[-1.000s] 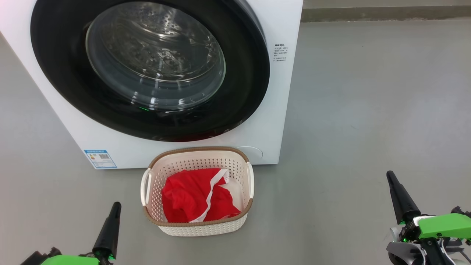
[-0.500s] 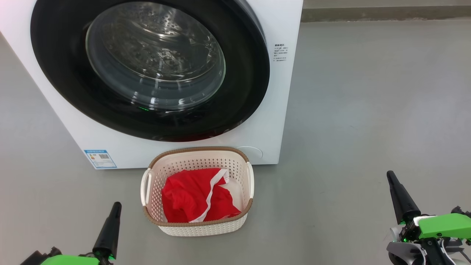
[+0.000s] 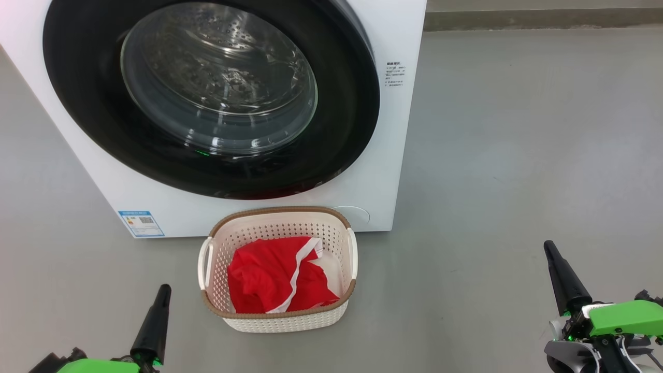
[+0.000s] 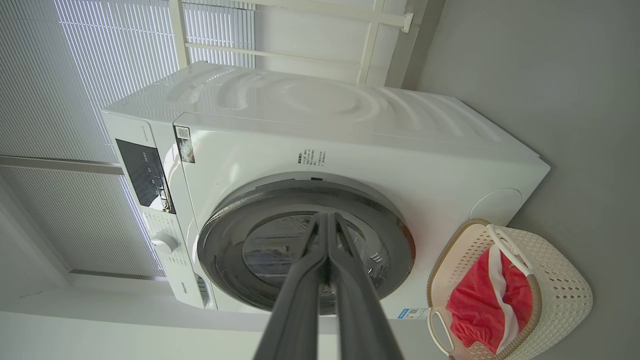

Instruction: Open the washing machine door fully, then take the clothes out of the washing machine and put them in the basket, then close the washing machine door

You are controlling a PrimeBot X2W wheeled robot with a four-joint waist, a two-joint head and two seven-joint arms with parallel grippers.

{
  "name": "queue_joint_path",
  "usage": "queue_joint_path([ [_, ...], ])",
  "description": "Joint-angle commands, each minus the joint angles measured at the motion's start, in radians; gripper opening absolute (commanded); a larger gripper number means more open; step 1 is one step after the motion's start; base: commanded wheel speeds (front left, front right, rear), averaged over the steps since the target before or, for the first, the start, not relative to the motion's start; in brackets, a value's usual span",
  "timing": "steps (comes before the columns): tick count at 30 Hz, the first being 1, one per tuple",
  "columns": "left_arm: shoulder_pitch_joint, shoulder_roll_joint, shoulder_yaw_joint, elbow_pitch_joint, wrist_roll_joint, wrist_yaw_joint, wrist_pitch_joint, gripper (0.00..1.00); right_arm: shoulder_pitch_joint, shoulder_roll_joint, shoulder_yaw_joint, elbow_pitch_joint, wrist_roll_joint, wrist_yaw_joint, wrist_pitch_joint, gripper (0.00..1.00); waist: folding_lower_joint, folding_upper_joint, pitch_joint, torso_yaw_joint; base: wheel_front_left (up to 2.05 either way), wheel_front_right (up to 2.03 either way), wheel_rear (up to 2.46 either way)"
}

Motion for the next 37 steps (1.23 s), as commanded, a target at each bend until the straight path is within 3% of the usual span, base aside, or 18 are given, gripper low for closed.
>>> queue_joint_path([
  [1, -0.039, 0.007, 0.036, -0.02, -0.006, -0.007, 0.004, 0.0, -0.043, -0.011, 0.016, -0.024, -0.001, -0.001, 0.002, 0.0, 0.0, -0.0001, 0.0, 0.0, 0.0, 0.0, 0.0],
  [37, -0.039, 0.005, 0.039, -0.02, -0.004, -0.007, 0.006, 0.0, -0.043, -0.009, 0.013, -0.024, -0.004, -0.001, 0.005, 0.0, 0.0, -0.0001, 0.0, 0.0, 0.0, 0.0, 0.0],
])
